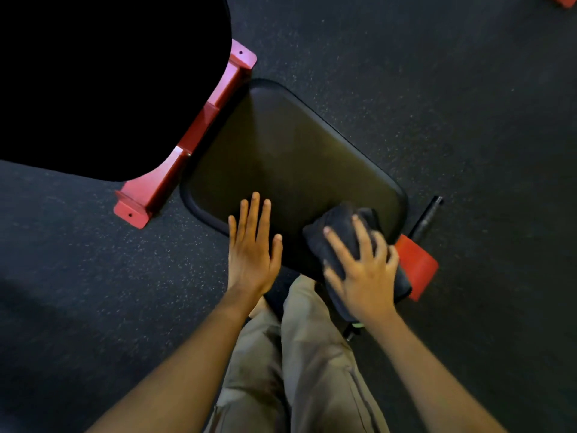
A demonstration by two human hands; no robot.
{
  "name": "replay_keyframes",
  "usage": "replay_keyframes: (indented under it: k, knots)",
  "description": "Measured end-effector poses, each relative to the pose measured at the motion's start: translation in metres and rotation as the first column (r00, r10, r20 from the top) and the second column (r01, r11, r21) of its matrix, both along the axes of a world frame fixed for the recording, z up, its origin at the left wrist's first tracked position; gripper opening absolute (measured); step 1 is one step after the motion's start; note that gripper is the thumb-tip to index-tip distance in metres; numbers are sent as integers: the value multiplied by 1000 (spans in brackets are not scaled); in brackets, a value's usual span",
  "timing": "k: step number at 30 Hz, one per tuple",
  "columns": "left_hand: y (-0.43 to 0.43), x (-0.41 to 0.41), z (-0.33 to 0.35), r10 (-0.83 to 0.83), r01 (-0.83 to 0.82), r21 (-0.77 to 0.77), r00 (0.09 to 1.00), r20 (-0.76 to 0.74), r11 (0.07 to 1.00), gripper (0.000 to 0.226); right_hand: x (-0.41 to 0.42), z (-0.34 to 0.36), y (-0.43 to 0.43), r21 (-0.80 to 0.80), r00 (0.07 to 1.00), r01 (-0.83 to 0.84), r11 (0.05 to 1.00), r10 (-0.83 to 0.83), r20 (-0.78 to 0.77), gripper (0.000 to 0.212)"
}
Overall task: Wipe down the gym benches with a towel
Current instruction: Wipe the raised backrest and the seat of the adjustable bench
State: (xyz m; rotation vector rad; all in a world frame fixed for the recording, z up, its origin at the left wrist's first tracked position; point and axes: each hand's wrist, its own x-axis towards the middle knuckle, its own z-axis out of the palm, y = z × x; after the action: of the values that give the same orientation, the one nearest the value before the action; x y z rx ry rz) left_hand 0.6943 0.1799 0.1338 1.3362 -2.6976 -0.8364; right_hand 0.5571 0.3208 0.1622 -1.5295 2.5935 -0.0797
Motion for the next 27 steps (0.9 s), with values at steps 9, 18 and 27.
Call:
replay_keyframes:
  k: [9,18,27]
  knots:
    - [1,-3,6,35,-34,41,999,-3,999,62,-63,0,-67,14,846,528,849,-527,83,60]
    - [-8,1,4,148,-146,-54,988,48,988,57,-1,1,-58,-30,977,-204,979,205,63,60]
    - [-25,24,8,297,-295,-35,953,60,955,59,-38,0,-139,-5,998,-49,999,49,40,62]
